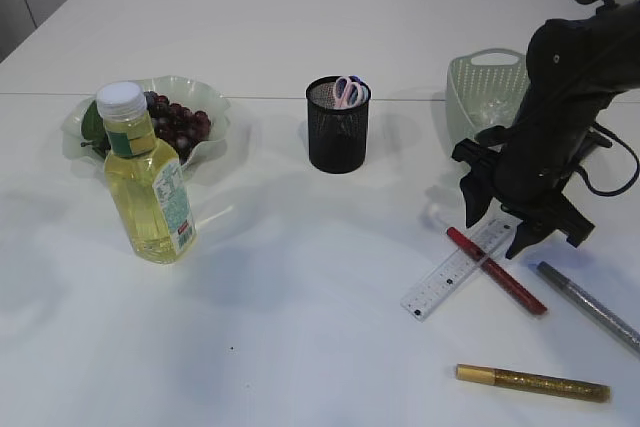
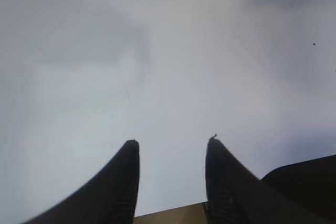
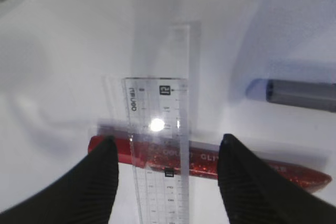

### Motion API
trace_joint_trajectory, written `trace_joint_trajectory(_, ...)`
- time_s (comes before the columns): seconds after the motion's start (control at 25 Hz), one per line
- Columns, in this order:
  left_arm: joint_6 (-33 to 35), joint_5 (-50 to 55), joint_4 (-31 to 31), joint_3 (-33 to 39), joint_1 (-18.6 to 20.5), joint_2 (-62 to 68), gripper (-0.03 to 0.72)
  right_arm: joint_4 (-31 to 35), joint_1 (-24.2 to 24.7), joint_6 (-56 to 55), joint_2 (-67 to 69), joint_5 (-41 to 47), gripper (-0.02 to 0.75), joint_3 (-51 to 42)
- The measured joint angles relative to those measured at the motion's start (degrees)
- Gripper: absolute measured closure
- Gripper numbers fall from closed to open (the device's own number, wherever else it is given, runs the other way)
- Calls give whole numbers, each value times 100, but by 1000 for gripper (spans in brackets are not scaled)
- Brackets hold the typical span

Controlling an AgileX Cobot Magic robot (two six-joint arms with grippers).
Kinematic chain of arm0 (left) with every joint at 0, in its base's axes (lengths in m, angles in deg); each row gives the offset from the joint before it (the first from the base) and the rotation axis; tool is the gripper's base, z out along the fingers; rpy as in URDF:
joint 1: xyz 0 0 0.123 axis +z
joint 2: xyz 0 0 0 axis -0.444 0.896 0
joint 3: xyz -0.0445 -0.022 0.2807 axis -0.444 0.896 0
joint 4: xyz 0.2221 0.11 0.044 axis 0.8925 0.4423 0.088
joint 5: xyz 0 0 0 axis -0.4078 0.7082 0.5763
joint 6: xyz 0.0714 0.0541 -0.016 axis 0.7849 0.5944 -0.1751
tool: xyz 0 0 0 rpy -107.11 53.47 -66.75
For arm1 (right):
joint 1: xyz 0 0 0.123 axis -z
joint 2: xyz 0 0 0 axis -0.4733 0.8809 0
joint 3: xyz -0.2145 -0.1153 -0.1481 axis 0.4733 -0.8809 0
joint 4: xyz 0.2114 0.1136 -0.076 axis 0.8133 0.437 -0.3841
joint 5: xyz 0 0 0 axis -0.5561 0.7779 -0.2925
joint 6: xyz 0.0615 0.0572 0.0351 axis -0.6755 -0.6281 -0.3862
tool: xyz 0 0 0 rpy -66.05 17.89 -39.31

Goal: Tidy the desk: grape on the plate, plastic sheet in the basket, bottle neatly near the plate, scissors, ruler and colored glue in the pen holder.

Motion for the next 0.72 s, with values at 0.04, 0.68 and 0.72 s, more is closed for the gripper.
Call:
trace_joint_trajectory(0.04,0,0,0,0,0,0,381,-12,0,-12,2,0,262,0)
trace_joint_trajectory(0.68,0,-14,0,0,0,0,381,-93,156,-271,2,-207,262,0)
trace_joint_trajectory(0.72,0,-14,0,0,0,0,381,-97,168,-271,2,-207,262,0)
